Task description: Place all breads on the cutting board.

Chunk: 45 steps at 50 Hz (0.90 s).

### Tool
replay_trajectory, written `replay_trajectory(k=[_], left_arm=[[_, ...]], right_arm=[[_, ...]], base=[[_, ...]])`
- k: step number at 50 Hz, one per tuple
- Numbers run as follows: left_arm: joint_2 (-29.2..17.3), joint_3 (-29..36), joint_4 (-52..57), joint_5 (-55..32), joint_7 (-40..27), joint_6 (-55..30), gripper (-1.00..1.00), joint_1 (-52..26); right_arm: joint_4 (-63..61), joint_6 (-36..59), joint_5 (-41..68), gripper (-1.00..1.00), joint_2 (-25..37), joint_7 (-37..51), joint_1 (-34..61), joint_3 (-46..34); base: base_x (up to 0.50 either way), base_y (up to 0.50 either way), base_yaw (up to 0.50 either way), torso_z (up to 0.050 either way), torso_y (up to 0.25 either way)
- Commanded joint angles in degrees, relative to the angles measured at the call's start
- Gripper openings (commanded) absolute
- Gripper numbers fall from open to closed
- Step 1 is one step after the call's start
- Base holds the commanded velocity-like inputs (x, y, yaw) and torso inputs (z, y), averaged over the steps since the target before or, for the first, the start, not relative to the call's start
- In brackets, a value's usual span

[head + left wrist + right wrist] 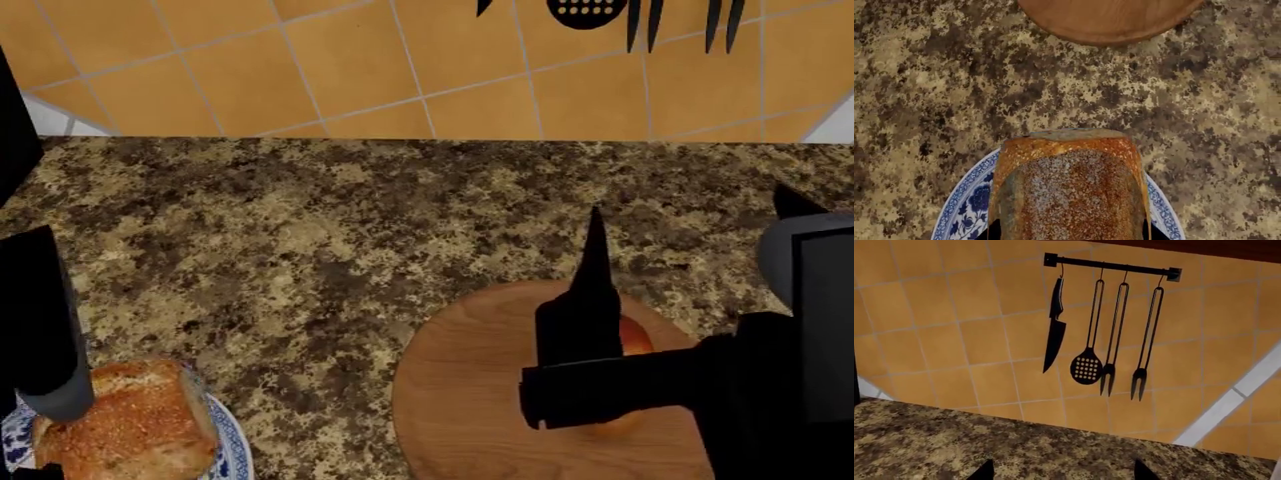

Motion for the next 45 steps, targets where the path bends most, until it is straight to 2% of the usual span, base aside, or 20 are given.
replay_trajectory(k=[1, 4, 6, 7, 9, 13, 15, 22, 28, 29, 40, 45], left_arm=[[-1.64, -9.76, 1.48, -11.48, -13.55, 4.26, -1.00, -0.58], [-1.44, -11.67, 2.86, -15.02, -20.12, 4.49, -1.00, -1.65], [-1.42, -11.68, 2.90, -15.17, -20.28, 4.47, -1.00, -1.67], [-0.69, -12.92, 2.41, -19.14, -27.75, 5.13, -1.00, -2.21], [0.17, -13.62, 0.14, -22.37, -31.82, 5.28, -1.00, -3.06], [0.66, -14.16, -1.20, -24.25, -34.20, 5.26, -1.00, -4.20], [1.13, -13.69, -4.78, -29.39, -38.84, 4.78, -1.00, -4.51], [1.23, -14.08, -4.11, -27.94, -39.26, 5.86, -1.00, -4.52], [1.63, -13.99, -3.57, -27.57, -40.85, 6.51, -1.00, -4.29], [1.56, -14.26, -3.58, -27.77, -40.72, 6.94, -1.00, -4.16], [1.52, -13.96, -2.15, -27.31, -41.17, 7.28, -1.00, -3.45], [1.16, -14.21, -1.89, -26.43, -40.66, 8.19, -1.00, -2.83]], right_arm=[[6.94, 1.94, 3.08, 1.00, 1.40, 1.51, 7.60, -6.20], [12.29, 5.06, 3.55, 1.00, 1.11, 1.18, 14.26, -11.45], [12.36, 4.99, 3.62, 1.00, 1.12, 1.25, 14.42, -11.62], [16.24, 6.88, 5.21, 1.00, 0.76, 1.68, 19.48, -14.94], [18.55, 8.87, 5.25, 1.00, 0.44, 1.47, 22.85, -17.57], [24.79, 9.89, 10.24, 1.00, -0.05, 3.22, 27.77, -22.23], [26.92, 9.81, 11.01, 1.00, -0.10, 3.56, 29.62, -23.02], [39.74, 10.81, 22.36, 1.00, 0.12, 7.72, 39.06, -32.54], [49.62, 11.02, 30.96, 1.00, -0.49, 8.31, 42.63, -39.87], [50.34, 12.74, 28.27, 1.00, -0.92, 8.32, 43.58, -40.57], [56.57, 15.72, 28.83, 1.00, -1.78, 7.70, 43.89, -47.36], [58.01, 16.65, 24.65, 1.00, -2.48, 4.71, 42.26, -46.95]], base=[[0.00, 0.00, 0.00, 0.000, 0.000], [0.00, 0.00, 0.00, 0.000, 0.000], [0.00, 0.00, 0.00, 0.000, 0.000], [0.00, 0.00, 0.00, 0.000, 0.000], [0.00, 0.00, 0.00, 0.000, 0.000], [0.00, 0.00, 0.00, 0.000, 0.000], [0.00, 0.00, 0.00, 0.000, 0.000], [0.00, 0.00, 0.00, 0.000, 0.000], [0.00, 0.00, 0.00, 0.000, 0.000], [0.00, 0.00, 0.00, 0.000, 0.000], [0.00, 0.00, 0.00, 0.000, 0.000], [0.00, 0.00, 0.00, 0.000, 0.000]])
